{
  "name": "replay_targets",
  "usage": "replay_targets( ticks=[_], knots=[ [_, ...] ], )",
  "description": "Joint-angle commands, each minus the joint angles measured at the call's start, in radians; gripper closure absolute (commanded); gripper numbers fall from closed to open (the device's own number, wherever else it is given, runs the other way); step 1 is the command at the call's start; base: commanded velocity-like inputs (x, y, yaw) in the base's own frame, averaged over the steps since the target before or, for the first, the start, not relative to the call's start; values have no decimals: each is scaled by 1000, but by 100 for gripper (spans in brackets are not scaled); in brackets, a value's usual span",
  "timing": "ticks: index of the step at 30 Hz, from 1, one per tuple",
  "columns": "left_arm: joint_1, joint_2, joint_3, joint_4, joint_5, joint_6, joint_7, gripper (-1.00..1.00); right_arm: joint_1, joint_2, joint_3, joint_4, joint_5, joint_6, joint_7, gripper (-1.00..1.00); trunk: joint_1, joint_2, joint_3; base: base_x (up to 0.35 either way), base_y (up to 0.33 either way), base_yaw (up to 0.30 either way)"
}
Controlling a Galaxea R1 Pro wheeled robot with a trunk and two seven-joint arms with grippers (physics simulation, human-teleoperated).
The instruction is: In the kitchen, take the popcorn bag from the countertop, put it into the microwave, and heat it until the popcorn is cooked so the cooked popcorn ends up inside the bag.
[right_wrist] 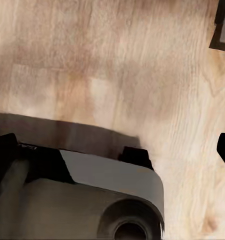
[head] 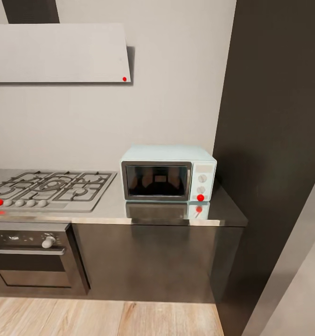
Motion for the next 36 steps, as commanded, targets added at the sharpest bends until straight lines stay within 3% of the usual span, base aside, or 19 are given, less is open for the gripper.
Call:
replay_targets(
  ticks=[1,3,6,13,15,21,24,28,30,34,36],
  knots=[
    [0,0,0,0,9,-2,1,-100,0,0,34,-80,0,34,1,-100,0,0,-1,0,0,0],
    [0,0,0,0,9,-2,1,-100,0,0,59,-210,-3,83,1,-100,0,0,-1,0,0,0],
    [0,0,0,0,9,-2,2,-100,0,-1,70,-553,-13,270,4,-100,0,0,-1,0,0,0],
    [0,0,0,0,9,-2,3,-100,0,1,67,-1032,-16,514,6,-100,0,0,-1,0,0,0],
    [0,0,0,0,9,-2,3,-100,-16,1,67,-1098,-15,536,2,-100,0,0,-1,0,0,0],
    [0,0,0,0,9,-2,3,-100,-236,15,53,-1130,-15,564,-14,-100,0,0,-1,0,0,0],
    [0,0,0,0,9,-2,3,-100,-350,18,16,-1131,-16,599,-19,-100,0,0,-1,0,0,0],
    [0,0,0,0,10,-2,3,-100,-485,67,-34,-1130,-14,635,-46,-100,0,0,-1,0,0,0],
    [0,0,0,0,9,-2,3,-100,-555,105,-41,-1130,-13,657,-120,-100,0,0,-1,0,0,0],
    [0,0,0,0,9,-2,2,-100,-627,171,-43,-1127,-5,669,-224,-100,0,0,-1,0,0,0],
    [0,0,0,0,9,-2,1,-100,-656,171,-43,-1090,-9,661,-236,-100,0,0,-1,0,0,0]
  ],
)
